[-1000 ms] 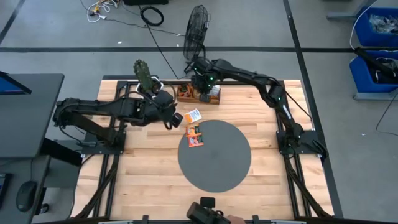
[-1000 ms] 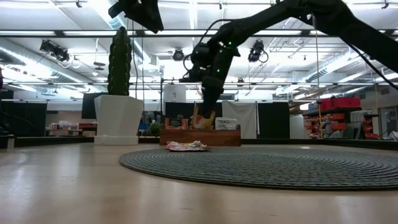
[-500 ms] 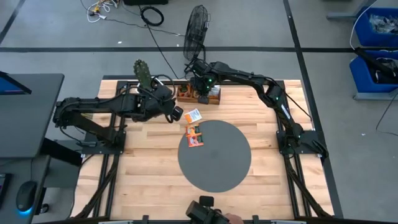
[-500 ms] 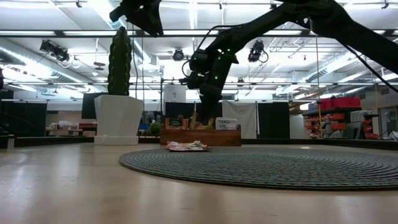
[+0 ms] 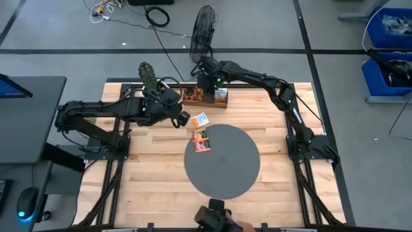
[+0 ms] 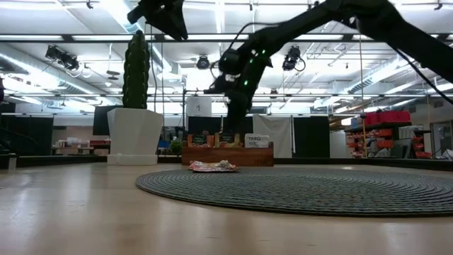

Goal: Pick & Place Tea
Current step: Put the yellow tea bag into the middle section of the wooden organizer, then put the white tea bag into the right section of the wooden organizer

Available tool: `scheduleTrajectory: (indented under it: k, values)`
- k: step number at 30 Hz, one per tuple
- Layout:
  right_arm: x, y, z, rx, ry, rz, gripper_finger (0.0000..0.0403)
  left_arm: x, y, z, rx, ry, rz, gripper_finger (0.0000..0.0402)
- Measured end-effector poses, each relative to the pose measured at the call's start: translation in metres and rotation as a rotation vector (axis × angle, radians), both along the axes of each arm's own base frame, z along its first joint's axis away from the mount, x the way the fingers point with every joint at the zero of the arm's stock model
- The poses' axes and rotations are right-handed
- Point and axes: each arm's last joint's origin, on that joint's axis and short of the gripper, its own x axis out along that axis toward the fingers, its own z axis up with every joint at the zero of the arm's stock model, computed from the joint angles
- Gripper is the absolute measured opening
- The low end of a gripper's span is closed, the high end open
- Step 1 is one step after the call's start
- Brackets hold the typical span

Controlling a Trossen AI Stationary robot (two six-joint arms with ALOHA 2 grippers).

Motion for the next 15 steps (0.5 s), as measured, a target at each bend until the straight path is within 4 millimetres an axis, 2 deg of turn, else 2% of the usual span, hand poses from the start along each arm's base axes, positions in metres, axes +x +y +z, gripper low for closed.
scheduleTrajectory:
  k: [3, 9, 12, 15]
  values:
    - [-0.011, 0.006, 0.029, -0.001, -0.032, -0.008, 0.0199, 0.0, 0.001, 0.0, 0.012, 0.022, -0.019, 0.0099]
    - [-0.036, 0.021, 0.086, -0.018, -0.122, -0.032, 0.0203, 0.0, 0.011, -0.002, -0.039, 0.06, -0.09, 0.0099]
    - [-0.057, 0.039, 0.116, 0.078, -0.159, -0.036, 0.0203, 0.002, 0.016, -0.004, -0.13, 0.06, -0.168, 0.0099]
    - [-0.075, 0.065, 0.132, 0.151, -0.185, -0.013, 0.0203, 0.007, 0.02, -0.011, -0.21, 0.075, -0.217, 0.0099]
